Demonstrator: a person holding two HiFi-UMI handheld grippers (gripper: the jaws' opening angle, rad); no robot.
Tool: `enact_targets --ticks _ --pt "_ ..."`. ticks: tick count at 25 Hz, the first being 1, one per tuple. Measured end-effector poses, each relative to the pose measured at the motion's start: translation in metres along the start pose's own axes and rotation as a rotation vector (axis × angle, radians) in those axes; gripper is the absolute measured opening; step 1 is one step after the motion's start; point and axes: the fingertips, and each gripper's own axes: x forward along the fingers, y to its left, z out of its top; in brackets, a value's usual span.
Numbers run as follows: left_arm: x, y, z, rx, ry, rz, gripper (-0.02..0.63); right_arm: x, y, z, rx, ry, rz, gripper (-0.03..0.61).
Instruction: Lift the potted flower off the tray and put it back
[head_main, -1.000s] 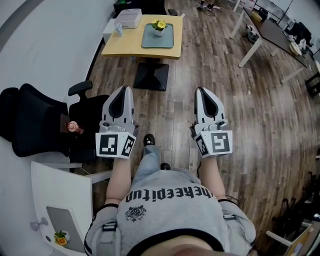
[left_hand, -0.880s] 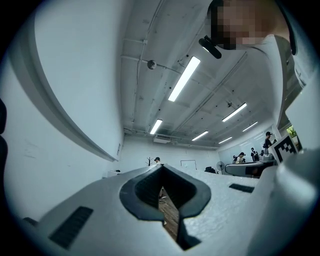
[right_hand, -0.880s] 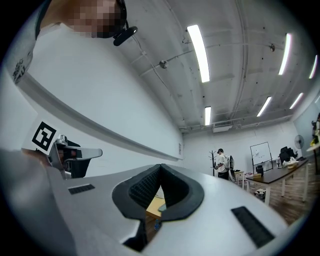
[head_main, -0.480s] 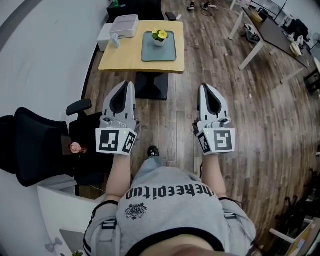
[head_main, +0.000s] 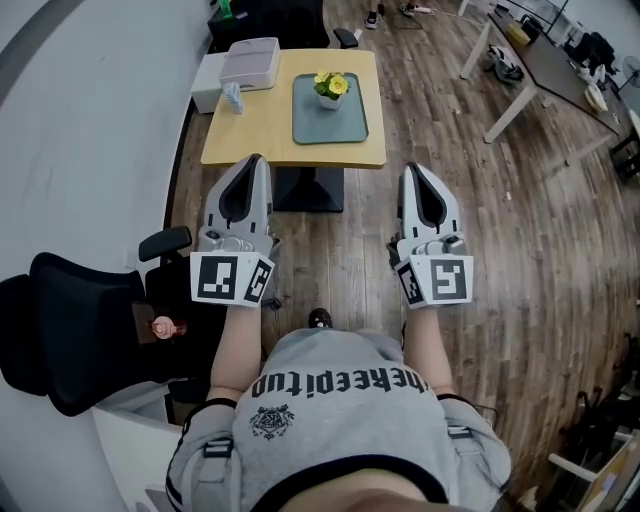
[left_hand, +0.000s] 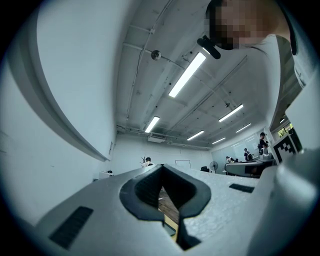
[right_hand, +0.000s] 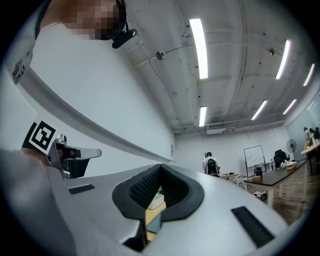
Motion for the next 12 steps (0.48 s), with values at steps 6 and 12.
enact_targets --ticks 6,12 --pt "0.021 0.033 -0.021 -0.015 0.025 -0.009 0.003 0.035 0.006 -0.024 0.015 0.029 -0.012 0.003" --pt "0.046 0.055 -0.042 -0.033 0.05 -0.005 0.003 0.067 -0.001 -0.044 0.021 0.057 -0.011 0.002"
